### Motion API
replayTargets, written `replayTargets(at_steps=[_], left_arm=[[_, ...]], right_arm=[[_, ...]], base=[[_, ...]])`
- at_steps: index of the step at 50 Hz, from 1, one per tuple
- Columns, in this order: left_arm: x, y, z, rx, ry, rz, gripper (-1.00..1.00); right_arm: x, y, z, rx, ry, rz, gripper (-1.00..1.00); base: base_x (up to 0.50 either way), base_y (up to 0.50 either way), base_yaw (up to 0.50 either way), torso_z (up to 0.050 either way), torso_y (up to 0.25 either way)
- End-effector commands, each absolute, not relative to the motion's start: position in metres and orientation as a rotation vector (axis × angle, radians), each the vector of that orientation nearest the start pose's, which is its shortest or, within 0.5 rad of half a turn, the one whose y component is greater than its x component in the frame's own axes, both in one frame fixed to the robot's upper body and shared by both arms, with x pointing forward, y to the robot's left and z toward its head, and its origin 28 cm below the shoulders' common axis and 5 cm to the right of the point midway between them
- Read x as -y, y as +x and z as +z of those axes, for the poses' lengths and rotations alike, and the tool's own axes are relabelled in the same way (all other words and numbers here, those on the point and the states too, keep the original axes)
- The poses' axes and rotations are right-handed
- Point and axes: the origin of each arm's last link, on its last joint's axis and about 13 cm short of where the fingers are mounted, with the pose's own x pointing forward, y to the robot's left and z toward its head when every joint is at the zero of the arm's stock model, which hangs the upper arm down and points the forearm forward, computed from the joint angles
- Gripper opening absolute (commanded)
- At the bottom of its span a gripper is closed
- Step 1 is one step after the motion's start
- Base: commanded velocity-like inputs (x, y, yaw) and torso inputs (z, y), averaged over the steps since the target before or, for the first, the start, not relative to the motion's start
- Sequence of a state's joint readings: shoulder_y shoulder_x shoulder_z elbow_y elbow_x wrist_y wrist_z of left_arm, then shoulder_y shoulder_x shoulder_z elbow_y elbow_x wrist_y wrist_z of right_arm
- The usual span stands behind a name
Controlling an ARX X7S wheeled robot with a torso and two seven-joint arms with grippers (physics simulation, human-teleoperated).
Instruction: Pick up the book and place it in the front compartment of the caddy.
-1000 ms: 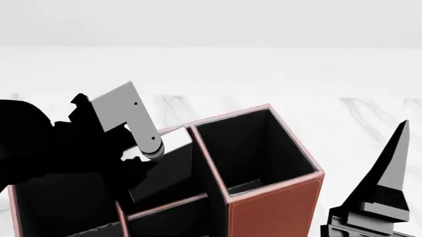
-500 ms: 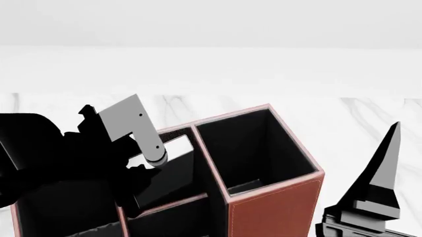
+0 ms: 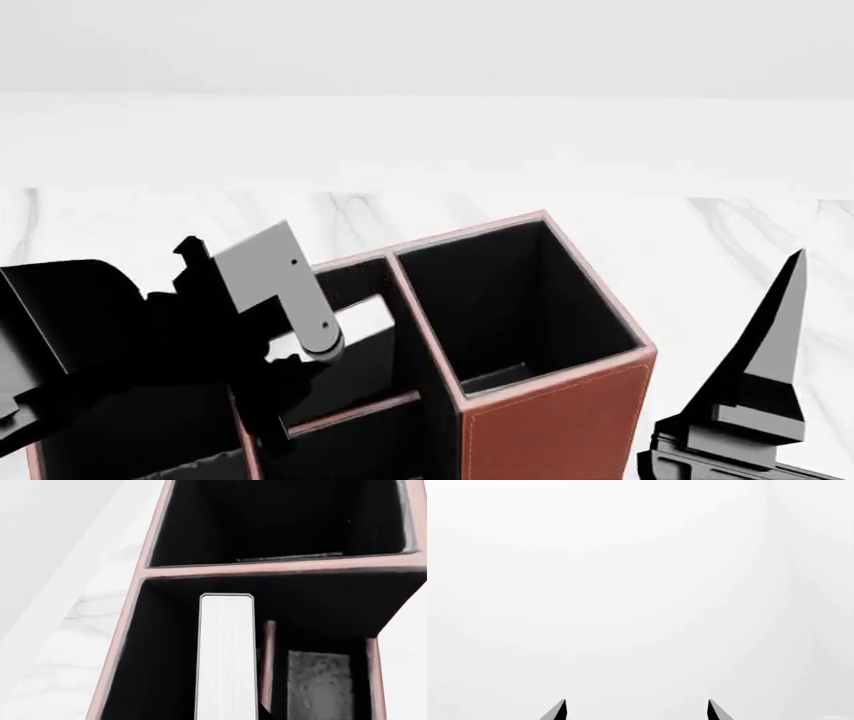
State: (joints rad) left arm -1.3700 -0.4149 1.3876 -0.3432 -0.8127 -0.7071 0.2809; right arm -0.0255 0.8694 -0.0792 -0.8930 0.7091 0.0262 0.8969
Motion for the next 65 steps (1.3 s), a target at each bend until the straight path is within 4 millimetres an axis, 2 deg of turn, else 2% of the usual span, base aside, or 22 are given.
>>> replayTargets(at_steps=[1,26,27,55,65], left_arm=[[-0.200,0.374,0.189,-0.478,0.707,-0.783,-1.00],[-0.201,0.378,0.176,-0.509,0.688,-0.760,-1.00],[-0.201,0.378,0.176,-0.511,0.690,-0.761,1.00],[-0.202,0.373,0.181,-0.494,0.666,-0.744,1.00],[-0.204,0.357,0.178,-0.377,0.541,-0.700,1.00]], right_arm=[[0.146,0.154,0.197,0.510,0.123,-0.194,1.00],[0.145,0.157,0.194,0.500,0.119,-0.192,1.00],[0.145,0.157,0.194,0.500,0.119,-0.192,1.00],[0.145,0.155,0.195,0.505,0.122,-0.190,1.00],[0.144,0.156,0.193,0.498,0.125,-0.186,1.00]], base=[[0.00,0.00,0.00,0.000,0.000],[0.00,0.00,0.00,0.000,0.001],[0.00,0.00,0.00,0.000,0.000],[0.00,0.00,0.00,0.000,0.000],[0.00,0.00,0.00,0.000,0.000]])
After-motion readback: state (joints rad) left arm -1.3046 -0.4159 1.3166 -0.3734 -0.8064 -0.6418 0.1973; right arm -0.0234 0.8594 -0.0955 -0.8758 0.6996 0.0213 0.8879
